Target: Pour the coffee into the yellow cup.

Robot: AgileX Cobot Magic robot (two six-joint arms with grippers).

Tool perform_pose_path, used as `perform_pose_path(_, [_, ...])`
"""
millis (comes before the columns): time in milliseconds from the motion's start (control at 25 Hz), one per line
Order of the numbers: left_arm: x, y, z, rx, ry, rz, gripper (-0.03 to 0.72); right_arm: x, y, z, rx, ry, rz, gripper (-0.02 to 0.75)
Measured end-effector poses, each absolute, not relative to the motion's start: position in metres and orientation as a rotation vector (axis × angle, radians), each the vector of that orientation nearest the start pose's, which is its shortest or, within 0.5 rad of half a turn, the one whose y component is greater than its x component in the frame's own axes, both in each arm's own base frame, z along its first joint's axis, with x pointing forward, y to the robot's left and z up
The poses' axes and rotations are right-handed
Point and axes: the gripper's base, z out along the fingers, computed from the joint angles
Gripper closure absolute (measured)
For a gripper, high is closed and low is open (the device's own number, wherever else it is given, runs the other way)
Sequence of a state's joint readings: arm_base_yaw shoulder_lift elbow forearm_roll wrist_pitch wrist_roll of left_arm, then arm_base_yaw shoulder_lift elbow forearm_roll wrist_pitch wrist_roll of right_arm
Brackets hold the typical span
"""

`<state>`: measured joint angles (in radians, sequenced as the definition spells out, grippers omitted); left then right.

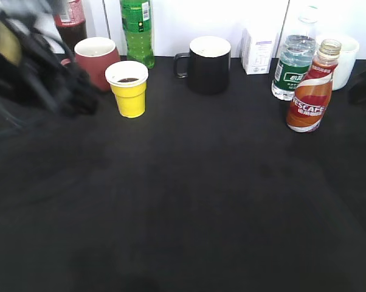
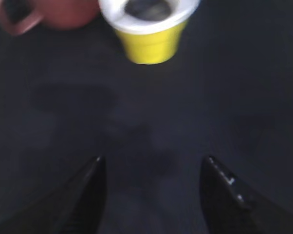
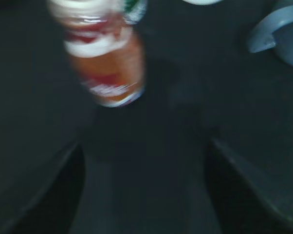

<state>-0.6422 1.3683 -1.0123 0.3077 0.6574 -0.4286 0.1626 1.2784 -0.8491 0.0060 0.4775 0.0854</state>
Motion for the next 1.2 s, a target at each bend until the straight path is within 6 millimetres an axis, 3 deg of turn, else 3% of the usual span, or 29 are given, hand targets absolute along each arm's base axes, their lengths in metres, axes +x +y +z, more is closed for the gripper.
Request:
perform_pose_path(80, [0.215,-0.145,0.315,0.549,2.402,-0.172,0.232,0.228,0.044,0.301,-0.121,2.363,0.206,0.147])
perform_pose_path(200, [0.166,-0.109,0.354,0.562,2.24,-0.221,0.239,0.169,0.04,0.34,-0.194,2.285,0.268,0.148])
perform_pose_path(320, [0.094,-0.059,0.358,0.558,2.103,-0.303,0.244,0.095,0.03,0.365,-0.234,2.142,0.278,0.148])
perform_pose_path(400, [0.055,-0.033,0.345,0.558,2.078,-0.344,0.252,0.046,0.023,0.355,-0.253,2.082,0.284,0.148])
perform_pose_path(480, [0.024,-0.012,0.331,0.566,2.056,-0.372,0.253,0.006,0.017,0.325,-0.271,2.117,0.29,0.148])
perform_pose_path(560, [0.005,0.002,0.316,0.558,2.032,-0.379,0.253,-0.021,0.01,0.299,-0.256,2.102,0.256,0.148])
perform_pose_path(720, [0.001,0.006,0.285,0.565,2.026,-0.373,0.253,-0.019,0.0,0.279,-0.16,2.127,0.153,0.148])
perform_pose_path(880, [0.002,0.005,0.283,0.569,2.015,-0.37,0.253,-0.006,-0.001,0.278,-0.142,2.033,0.116,0.148])
perform_pose_path(1200, [0.002,0.005,0.284,0.522,2.021,-0.341,0.253,-0.006,-0.001,0.278,-0.113,2.024,0.106,0.149])
